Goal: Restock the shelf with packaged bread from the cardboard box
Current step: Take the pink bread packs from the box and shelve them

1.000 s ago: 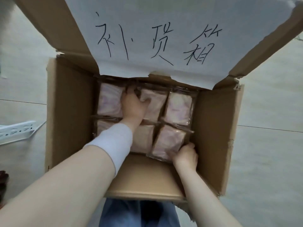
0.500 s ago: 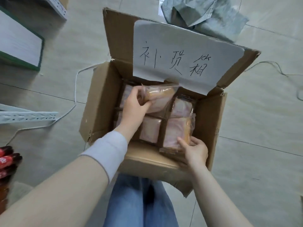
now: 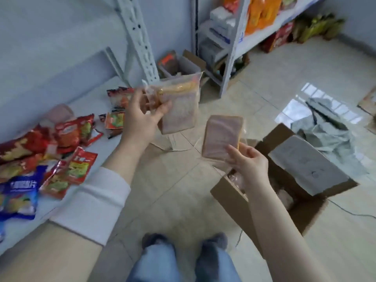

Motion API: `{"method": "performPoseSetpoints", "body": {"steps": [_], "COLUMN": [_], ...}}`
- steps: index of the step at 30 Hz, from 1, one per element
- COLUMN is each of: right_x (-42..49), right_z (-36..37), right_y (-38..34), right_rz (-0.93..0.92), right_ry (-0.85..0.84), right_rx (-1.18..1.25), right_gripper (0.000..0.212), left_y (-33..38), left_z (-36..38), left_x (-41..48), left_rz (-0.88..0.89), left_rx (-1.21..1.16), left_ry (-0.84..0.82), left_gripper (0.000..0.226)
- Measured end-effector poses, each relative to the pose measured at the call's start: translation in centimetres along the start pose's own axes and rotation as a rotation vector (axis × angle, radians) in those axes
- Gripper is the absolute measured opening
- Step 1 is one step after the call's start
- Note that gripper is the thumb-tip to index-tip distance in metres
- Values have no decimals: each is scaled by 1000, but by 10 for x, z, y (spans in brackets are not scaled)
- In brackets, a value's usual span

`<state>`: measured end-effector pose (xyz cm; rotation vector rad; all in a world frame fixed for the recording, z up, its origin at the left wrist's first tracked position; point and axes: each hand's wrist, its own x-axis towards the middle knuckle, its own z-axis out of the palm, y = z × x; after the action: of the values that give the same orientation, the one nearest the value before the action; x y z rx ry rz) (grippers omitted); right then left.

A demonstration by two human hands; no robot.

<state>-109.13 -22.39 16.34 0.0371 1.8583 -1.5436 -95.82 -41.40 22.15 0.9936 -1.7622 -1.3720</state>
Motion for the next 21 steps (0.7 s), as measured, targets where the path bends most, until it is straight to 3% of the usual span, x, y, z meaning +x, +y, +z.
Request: {"method": "performPoseSetpoints", "body": {"steps": [5,12,21], "right_x": [-67,-163,-203], "right_z": [173,413,654], "right_y": [-58,-79,-77], "right_rz": [-174,-369,-453], "right_ry": [-325,-590,-732], "right_rx": [3,-160,-263], "right_gripper": [10,13,16], "left_y": [52,42,-16], "left_z": [-202,-465,-639], "left_x": [3,-6,56], "left_rz": [147,71,-135], "left_rx": [2,-43,-116], "left_ry": [329,661,820], "left_gripper": [22,15,9]}}
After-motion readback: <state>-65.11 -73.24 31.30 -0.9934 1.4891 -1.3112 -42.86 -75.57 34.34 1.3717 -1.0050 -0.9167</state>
